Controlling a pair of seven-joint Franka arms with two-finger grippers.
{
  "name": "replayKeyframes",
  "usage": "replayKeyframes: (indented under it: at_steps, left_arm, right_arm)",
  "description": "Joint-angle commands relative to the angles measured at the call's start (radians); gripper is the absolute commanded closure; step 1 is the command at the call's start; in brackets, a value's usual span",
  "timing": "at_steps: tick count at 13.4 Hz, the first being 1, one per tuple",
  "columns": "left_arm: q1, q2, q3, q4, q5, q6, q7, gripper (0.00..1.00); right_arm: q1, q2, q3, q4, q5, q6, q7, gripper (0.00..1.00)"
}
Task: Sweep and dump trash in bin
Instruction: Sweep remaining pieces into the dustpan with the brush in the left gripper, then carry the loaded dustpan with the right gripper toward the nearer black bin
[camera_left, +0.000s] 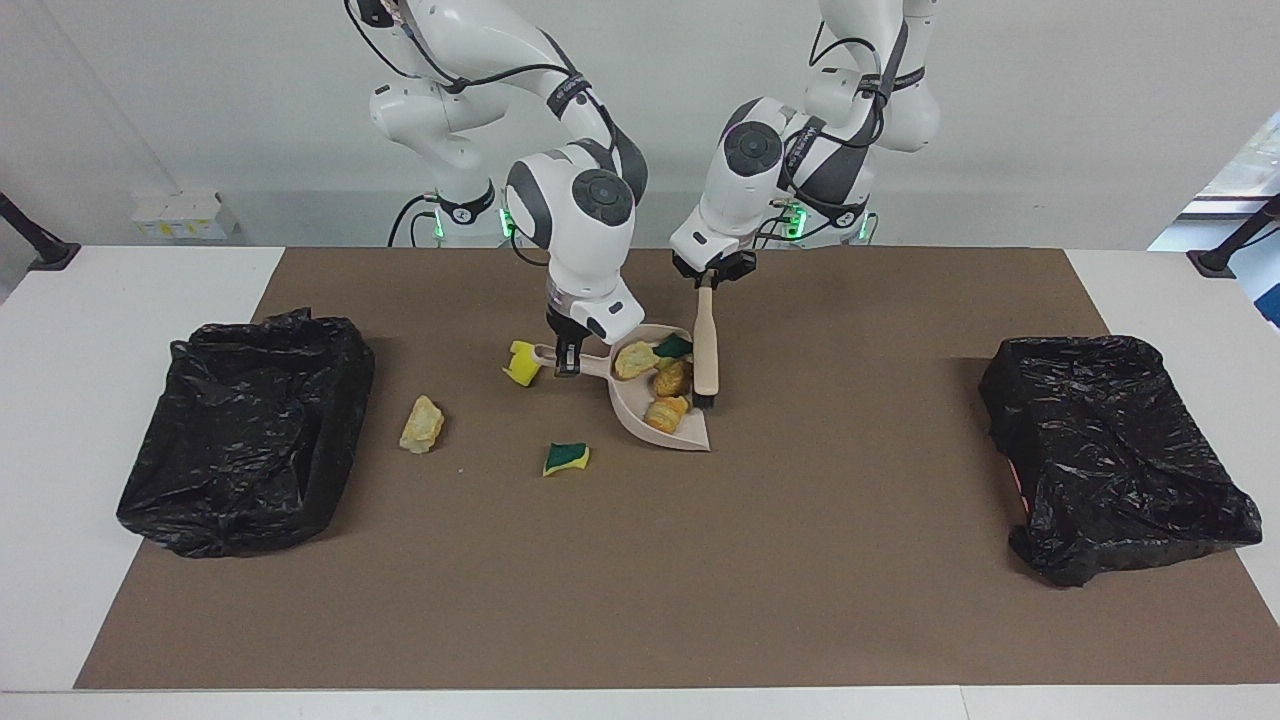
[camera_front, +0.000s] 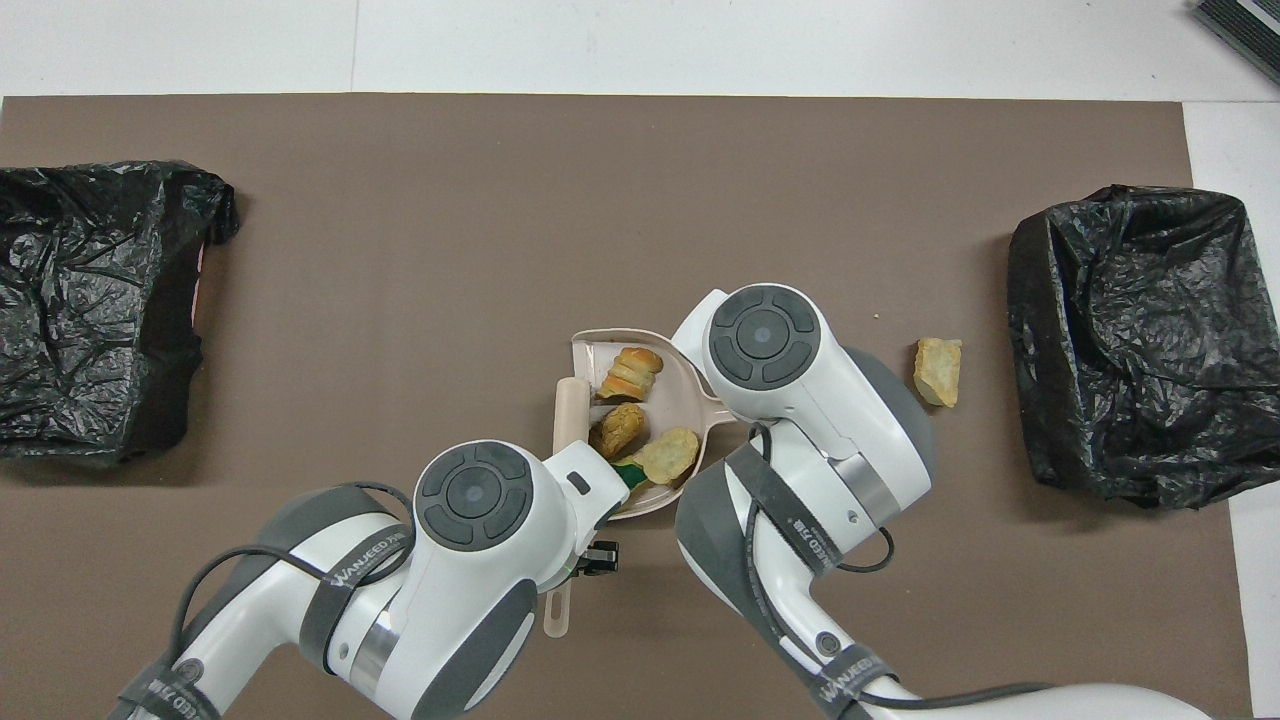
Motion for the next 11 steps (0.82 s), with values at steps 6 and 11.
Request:
replayKeyframes:
  at_steps: [6,11]
  left_arm:
    - [0.045,-0.111,0.019,0.054,0.050,-0.169,-0.056,1.00]
    - [0.032,-0.157,0.013,0.019,0.087,-0.207,-0.177,1.00]
  right_arm:
    - [-0.024,-0.029,0.006,-0.057,-0.007,0.042,-0.039,1.00]
    - [-0.090,-0.066,0.006,-0.199,0.119,0.260,-0.123,1.00]
